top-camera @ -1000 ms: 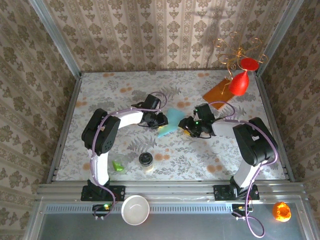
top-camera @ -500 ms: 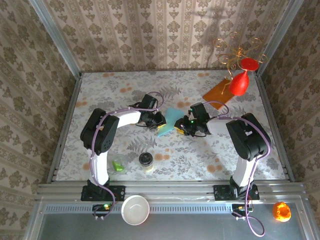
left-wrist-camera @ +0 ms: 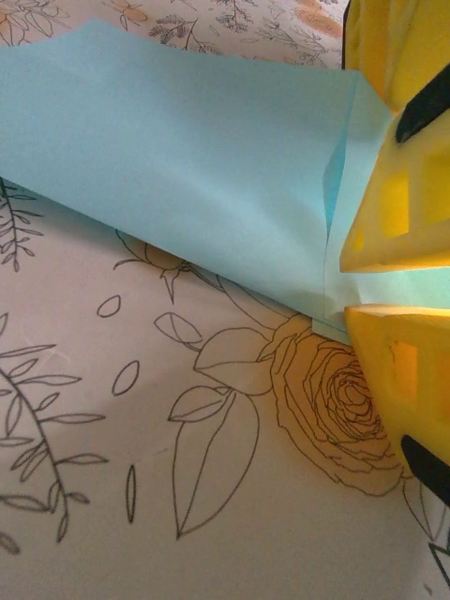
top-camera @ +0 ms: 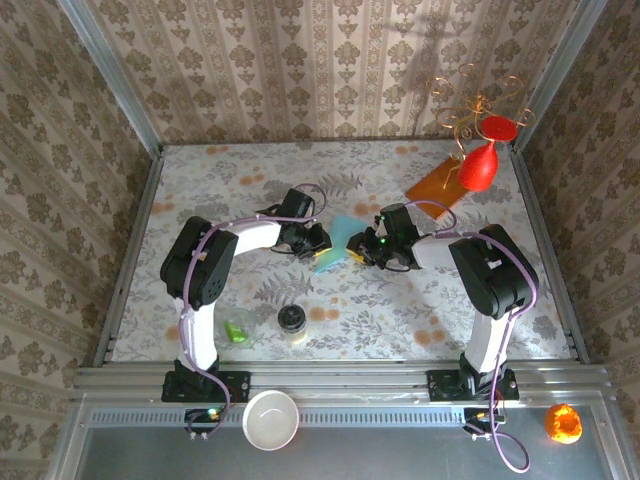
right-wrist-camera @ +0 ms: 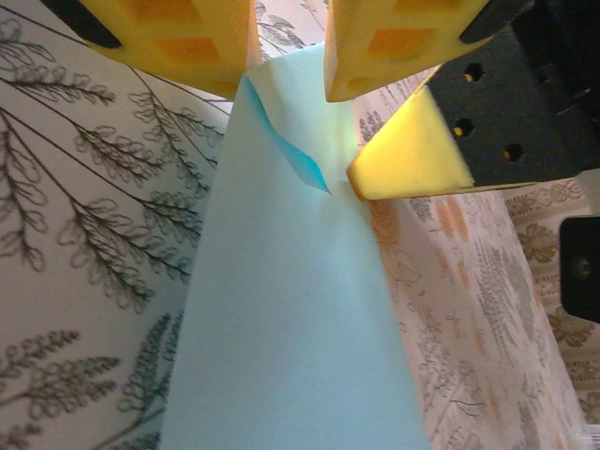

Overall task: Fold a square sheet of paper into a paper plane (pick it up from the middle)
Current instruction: Fold the wing for the fifth time at the center of the table.

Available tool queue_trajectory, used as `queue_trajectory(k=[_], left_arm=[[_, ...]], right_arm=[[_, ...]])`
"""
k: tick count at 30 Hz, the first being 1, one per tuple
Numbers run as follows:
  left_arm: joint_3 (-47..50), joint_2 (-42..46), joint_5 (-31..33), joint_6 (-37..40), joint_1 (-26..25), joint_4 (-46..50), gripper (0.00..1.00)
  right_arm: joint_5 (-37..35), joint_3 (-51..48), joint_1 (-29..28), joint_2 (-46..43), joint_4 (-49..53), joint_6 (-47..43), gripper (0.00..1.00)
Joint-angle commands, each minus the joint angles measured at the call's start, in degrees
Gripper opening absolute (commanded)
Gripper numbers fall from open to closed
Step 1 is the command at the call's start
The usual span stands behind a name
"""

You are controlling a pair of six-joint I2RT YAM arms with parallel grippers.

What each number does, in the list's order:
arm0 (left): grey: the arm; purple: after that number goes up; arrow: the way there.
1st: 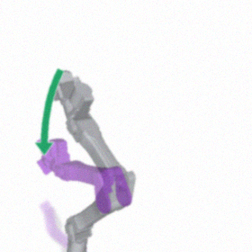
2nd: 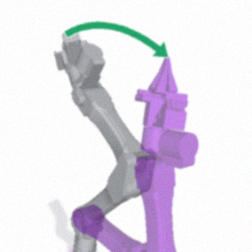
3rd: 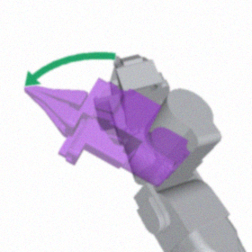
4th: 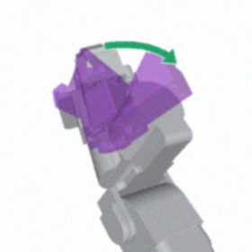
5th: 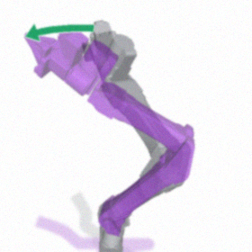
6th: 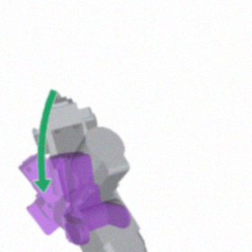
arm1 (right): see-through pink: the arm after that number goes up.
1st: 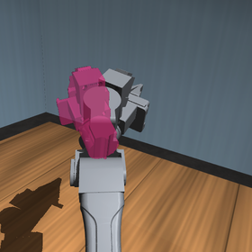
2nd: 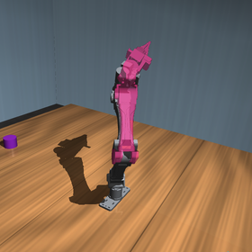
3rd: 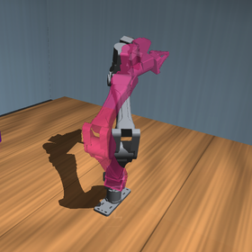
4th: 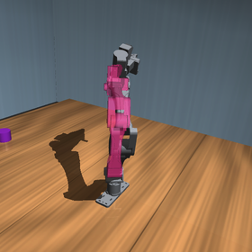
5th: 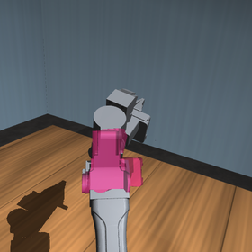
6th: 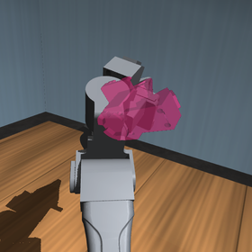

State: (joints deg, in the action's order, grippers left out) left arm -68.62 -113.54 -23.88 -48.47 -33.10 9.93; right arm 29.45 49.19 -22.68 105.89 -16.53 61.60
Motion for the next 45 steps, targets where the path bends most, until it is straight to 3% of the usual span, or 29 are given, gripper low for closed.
queue_trajectory(k=[1,10,15,28,39,45], left_arm=[[1.47,0.56,0.39,-0.75,0.58,1.58,0.19],[1.18,1.11,0.24,-0.58,0.63,1.5,0.21],[1.5,3.66,0.37,0.61,0.59,-0.08,0.27],[5.98,11.56,9.52,23.22,-5.78,-5.11,0.53],[9.2,11.68,16.89,38.87,-12.21,-10.96,0.54],[10.28,11.05,20.69,43.21,-14.39,-13.43,0.48]], right_arm=[[1.0,0.12,-0.15,0.86,-3.41,1.5,0.26],[0.79,0.81,-0.09,2.39,-3.77,1.44,0.21],[0.04,1.56,0.31,1.41,-1.95,0.95,0.08],[-3.4,0.73,2.02,-6.69,5.13,3.97,0.01],[-1.21,1.79,3.18,-7.53,8.1,7.98,0.01],[0.69,1.65,3.69,-6.93,7.19,9.76,0.01]])
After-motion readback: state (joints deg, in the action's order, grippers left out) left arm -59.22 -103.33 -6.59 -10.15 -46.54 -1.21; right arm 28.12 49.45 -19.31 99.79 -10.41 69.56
